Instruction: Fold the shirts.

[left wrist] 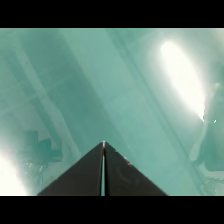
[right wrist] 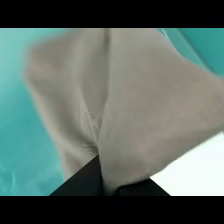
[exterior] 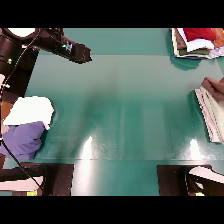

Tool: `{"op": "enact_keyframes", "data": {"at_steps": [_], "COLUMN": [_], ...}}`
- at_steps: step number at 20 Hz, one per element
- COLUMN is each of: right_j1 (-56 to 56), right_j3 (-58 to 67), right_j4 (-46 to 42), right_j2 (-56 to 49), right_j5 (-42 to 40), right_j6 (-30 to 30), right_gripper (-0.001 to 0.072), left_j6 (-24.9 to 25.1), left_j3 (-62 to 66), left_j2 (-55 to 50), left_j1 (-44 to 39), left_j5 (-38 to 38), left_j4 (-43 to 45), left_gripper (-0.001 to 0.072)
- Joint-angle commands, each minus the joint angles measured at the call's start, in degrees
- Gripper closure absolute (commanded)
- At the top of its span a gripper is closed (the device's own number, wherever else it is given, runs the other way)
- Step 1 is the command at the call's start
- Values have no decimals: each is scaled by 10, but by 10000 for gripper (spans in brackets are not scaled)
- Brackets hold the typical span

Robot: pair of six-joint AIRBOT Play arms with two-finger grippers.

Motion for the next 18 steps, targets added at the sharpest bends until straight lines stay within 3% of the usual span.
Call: {"op": "enact_keyframes", "data": {"at_steps": [1, 2, 3, 8, 14, 15, 17, 18], "right_j1": [-37, -47, -56, -90, 2, 33, 109, 152], "right_j3": [-106, -130, -147, -154, -104, -97, -86, -80], "right_j4": [-64, -76, -83, -76, 81, 98, 106, 105], "right_j2": [35, 40, 43, 68, 111, 117, 125, 129], "right_j5": [21, 23, 24, 24, -19, -19, -22, -22], "right_j6": [0, 0, 0, 9, 31, 31, 31, 31], "right_gripper": [516, 248, 96, 95, 99, 153, 170, 340], "left_j6": [5, 10, 18, 20, 19, 19, 19, 19], "left_j3": [0, 0, 0, 0, 0, 0, 0, 0], "left_j2": [0, 0, 0, 0, 0, 0, 0, 0], "left_j1": [0, 0, 0, 0, 0, 0, 0, 0], "left_j5": [0, 0, -2, -5, -13, -19, -12, -12], "left_j4": [0, 0, 0, 0, -1, -3, -3, -3], "left_gripper": [682, 682, 682, 682, 682, 682, 682, 682]}}
